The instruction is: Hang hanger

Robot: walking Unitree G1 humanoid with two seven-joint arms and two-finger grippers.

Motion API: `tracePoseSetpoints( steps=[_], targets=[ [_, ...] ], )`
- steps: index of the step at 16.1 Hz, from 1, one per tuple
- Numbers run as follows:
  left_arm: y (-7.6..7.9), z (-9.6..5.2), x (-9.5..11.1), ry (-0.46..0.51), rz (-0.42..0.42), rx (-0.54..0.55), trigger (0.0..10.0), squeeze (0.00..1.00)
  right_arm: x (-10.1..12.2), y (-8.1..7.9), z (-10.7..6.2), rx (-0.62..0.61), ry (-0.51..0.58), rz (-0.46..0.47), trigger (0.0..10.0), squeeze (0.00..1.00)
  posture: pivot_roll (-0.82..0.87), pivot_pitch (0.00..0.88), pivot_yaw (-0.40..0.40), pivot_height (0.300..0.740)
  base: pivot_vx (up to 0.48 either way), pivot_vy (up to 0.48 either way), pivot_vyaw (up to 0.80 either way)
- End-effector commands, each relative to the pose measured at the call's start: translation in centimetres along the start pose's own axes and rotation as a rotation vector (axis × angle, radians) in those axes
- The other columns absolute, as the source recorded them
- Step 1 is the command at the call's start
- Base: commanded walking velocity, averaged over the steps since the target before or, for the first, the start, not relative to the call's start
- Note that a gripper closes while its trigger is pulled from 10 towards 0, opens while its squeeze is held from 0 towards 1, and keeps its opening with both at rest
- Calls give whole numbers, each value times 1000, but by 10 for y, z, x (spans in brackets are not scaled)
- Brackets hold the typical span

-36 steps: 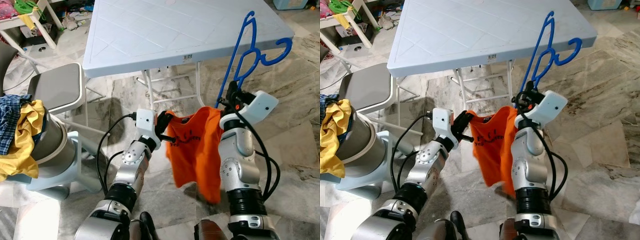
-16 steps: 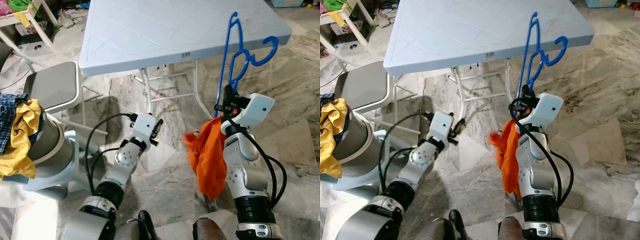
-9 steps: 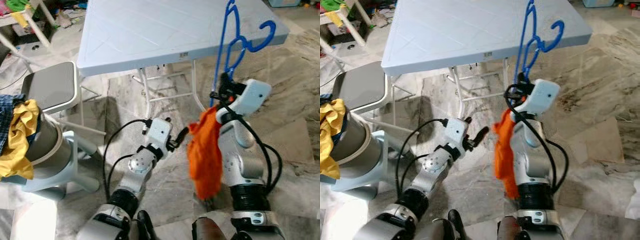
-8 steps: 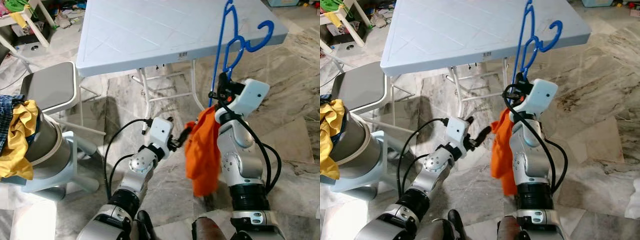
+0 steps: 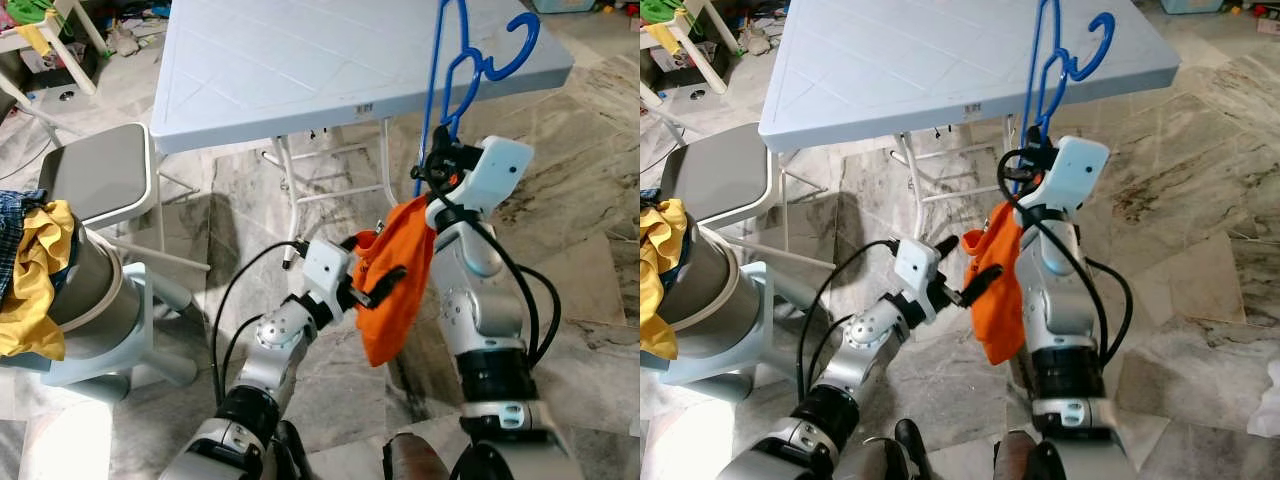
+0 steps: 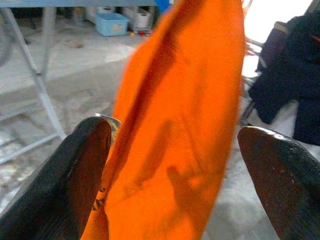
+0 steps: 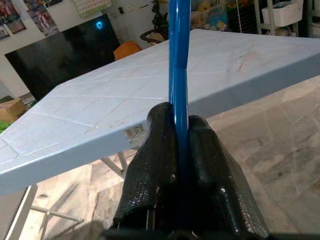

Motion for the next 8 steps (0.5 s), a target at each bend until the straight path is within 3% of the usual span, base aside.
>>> tracePoseSetpoints(
  steps=[1, 5, 7, 8],
  targets=[
    [13, 2, -3, -3, -14, -30, 10000, 1000, 7, -19, 4, 38, 20, 21, 10000, 0, -361, 228, 97, 740, 0, 0, 0],
    [24, 8, -3, -8, 34, -70, 10000, 1000, 9, -36, 4, 79, -4, 17, 10000, 0, -379, 226, 99, 740, 0, 0, 0],
    [17, 11, -3, -25, 76, -11, 10000, 1000, 7, -41, 2, 103, -39, 16, 10000, 0, -382, 227, 99, 740, 0, 0, 0],
    [11, 13, -4, -39, 104, 26, 10000, 0, 7, -44, -2, 118, -61, 4, 10000, 0, -390, 227, 100, 740, 0, 0, 0]
  ],
)
Point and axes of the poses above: a point about 5 cm out from each wrist's last joint towards the gripper, its own z axis pointing out of the wrist towards the gripper, its own x axis along the axis of the wrist's last joint, y = z × x, the point moved 6 cm from there along z, pointing out of the wrist towards the gripper, and after that the axes turned 8 degrees about z, right-handed, at the moved point
